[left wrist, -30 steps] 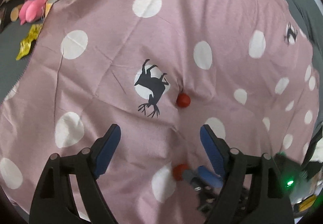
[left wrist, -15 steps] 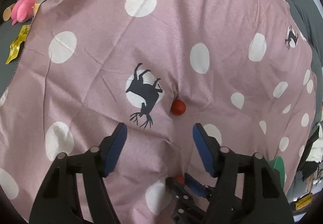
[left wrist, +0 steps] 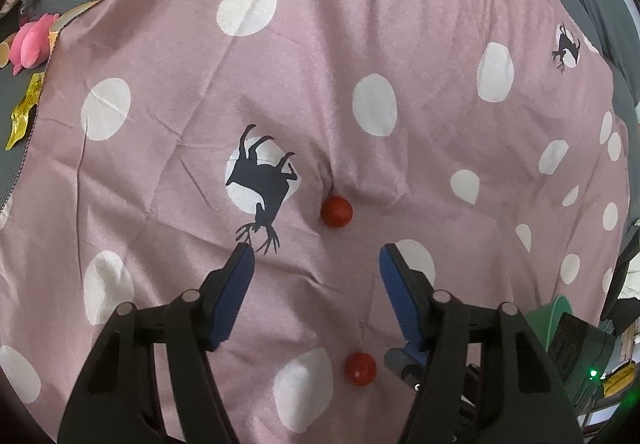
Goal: Organize fruits
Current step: 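Close the right gripper on a red tomato while the left gripper grasps the other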
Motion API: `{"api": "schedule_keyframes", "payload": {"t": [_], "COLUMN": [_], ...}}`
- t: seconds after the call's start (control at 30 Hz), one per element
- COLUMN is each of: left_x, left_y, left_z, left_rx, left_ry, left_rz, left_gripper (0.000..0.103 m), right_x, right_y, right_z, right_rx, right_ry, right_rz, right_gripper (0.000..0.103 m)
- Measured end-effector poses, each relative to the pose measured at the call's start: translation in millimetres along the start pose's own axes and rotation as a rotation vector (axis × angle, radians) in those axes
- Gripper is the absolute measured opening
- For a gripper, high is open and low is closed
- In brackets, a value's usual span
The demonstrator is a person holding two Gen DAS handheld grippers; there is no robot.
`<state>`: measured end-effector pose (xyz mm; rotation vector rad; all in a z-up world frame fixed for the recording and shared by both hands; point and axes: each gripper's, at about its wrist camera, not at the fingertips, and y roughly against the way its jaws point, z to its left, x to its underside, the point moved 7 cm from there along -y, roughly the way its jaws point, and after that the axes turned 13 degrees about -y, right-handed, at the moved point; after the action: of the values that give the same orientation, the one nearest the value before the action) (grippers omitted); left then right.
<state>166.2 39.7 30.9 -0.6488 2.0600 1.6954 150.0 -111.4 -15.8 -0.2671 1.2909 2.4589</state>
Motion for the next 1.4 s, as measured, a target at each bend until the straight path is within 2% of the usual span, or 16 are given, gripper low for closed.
{"api": "schedule_keyframes", "payload": {"t": [0.1,0.23,0.37,0.5,0.6,0.67,0.73,0.87,1.03,1.1,1.23,1.3,1.37,1.4], "left_x": [-0.1,-0.9,0.2,0.6,-0.2,-2.7,-9.0,-23.3,-28.1,-26.4,-25.7,-28.4,-26.8,-27.9], "left_y": [-2.8,-3.6,-2.5,-3.9,-6.1,-7.5,-9.3,-21.8,-63.3,-80.4,-100.9,-106.9,-114.2,-114.8], "left_z": [-2.8,-2.4,-2.0,-3.0,-6.0,-8.9,-12.6,-26.1,-42.7,-44.5,-38.1,-35.6,-33.2,-33.6], "left_rx": [0.002,-0.002,0.006,-0.003,0.0,0.004,-0.003,0.017,-0.037,-0.054,-0.181,-0.184,-0.164,-0.173], "left_ry": [-0.01,-0.013,-0.011,-0.023,-0.027,-0.034,-0.051,-0.073,-0.143,-0.149,-0.187,-0.178,-0.155,-0.162], "left_rz": [0.009,0.008,0.008,0.011,0.017,0.017,0.008,-0.007,0.045,0.082,0.12,0.088,0.11,0.096], "left_gripper": [0.064,0.064,0.064,0.064,0.064,0.064,0.064,0.051,0.038,0.038,0.038,0.038,0.038,0.038], "right_x": [-2.5,5.5,18.1,21.8,24.4,25.6,26.3,17.8,-17.1,-26.6,-36.7,-38.4,-38.9,-38.6], "right_y": [0.3,2.4,-11.5,-24.8,-31.5,-36.5,-38.3,-26.6,16.8,27.9,42.4,48.6,53.8,53.8], "right_z": [-5.8,4.3,22.6,20.7,22.7,23.3,26.8,20.9,-15.6,-33.9,-53.8,-55.1,-54.0,-53.1], "right_rx": [0.023,-0.03,-0.041,0.064,0.046,0.073,0.093,0.067,0.03,0.038,0.035,0.031,0.025,0.024], "right_ry": [-0.014,0.004,0.063,0.095,0.087,0.108,0.134,0.094,-0.03,-0.082,-0.137,-0.137,-0.13,-0.127], "right_rz": [-0.003,0.034,0.079,0.078,0.097,0.093,0.074,0.039,-0.089,-0.122,-0.154,-0.169,-0.179,-0.181], "right_gripper": [0.03,0.03,0.03,0.03,0.03,0.03,0.028,0.028,0.028,0.028,0.028,0.028,0.028,0.028]}}
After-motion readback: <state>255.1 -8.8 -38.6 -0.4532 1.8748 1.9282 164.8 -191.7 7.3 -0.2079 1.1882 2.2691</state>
